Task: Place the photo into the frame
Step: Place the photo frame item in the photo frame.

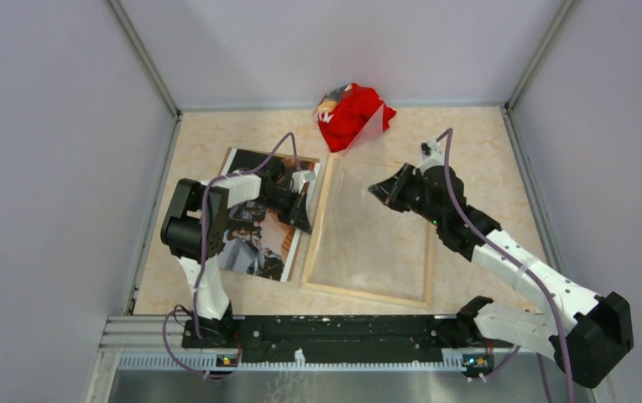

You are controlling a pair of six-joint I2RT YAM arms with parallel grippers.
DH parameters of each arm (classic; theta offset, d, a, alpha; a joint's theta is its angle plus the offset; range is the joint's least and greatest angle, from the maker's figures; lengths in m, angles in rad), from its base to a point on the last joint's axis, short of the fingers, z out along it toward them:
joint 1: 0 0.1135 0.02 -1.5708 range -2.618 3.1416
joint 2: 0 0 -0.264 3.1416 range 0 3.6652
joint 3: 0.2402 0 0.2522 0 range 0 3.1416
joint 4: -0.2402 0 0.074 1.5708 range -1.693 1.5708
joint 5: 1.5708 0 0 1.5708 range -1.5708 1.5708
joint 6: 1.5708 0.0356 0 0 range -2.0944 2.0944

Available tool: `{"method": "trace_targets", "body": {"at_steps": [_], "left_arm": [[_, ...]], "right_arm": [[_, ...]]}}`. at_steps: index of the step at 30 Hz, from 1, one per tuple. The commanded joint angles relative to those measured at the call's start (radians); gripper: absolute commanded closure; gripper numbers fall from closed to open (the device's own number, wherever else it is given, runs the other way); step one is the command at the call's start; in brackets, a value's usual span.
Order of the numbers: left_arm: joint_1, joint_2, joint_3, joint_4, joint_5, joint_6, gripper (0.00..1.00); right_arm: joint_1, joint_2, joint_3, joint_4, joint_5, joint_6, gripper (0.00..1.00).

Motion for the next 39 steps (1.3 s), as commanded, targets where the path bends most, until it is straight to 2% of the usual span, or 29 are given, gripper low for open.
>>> {"method": "trace_targets", "body": {"at_steps": [1,20,39], "left_arm": [[0.0,-0.036,0.023,-0.003,0.028,0.019,1.0],[0.001,-0.043,0.021,0.0,0.029,0.02,1.0],[0.027,-0.038,0.025,-0.01,0.06,0.012,1.0]], "right_arm": [[0.014,0.011,0.032,0.082,-0.041,0.033,1.0],[0.028,0.082,-0.023,0.253,-0.08,0.201,1.0],[0.043,0.17,-0.008,0.342,-0.06,0.247,1.0]]}}
